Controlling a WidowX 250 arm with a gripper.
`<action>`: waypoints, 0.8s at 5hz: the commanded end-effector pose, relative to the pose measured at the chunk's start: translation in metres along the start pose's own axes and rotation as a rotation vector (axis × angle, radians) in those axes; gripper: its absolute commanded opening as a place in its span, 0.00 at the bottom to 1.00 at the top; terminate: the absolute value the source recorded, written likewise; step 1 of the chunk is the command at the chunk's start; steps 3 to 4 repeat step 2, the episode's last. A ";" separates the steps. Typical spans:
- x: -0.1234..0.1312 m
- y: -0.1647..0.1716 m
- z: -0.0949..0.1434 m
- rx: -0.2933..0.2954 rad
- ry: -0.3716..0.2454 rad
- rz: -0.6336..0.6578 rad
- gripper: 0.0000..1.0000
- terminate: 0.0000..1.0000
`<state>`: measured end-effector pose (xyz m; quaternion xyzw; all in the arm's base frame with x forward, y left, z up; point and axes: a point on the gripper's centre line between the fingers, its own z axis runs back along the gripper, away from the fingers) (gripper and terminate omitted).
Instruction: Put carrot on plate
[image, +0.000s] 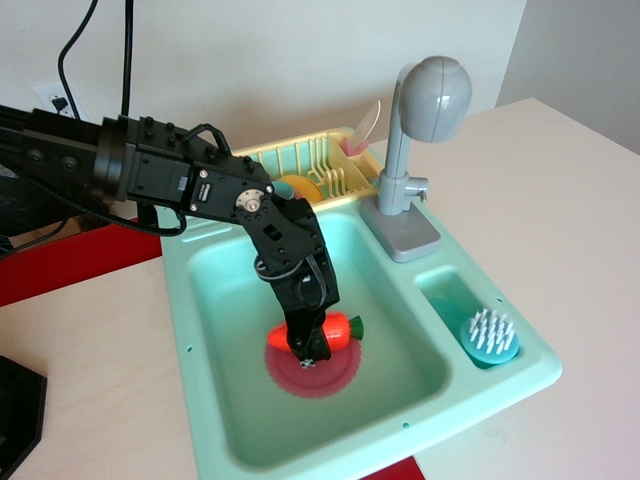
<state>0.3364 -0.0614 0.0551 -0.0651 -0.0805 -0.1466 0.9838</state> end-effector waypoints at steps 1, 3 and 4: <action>-0.002 0.010 0.011 0.054 0.008 -0.026 1.00 0.00; -0.006 0.019 0.050 0.070 -0.045 -0.009 1.00 1.00; -0.006 0.019 0.050 0.070 -0.045 -0.009 1.00 1.00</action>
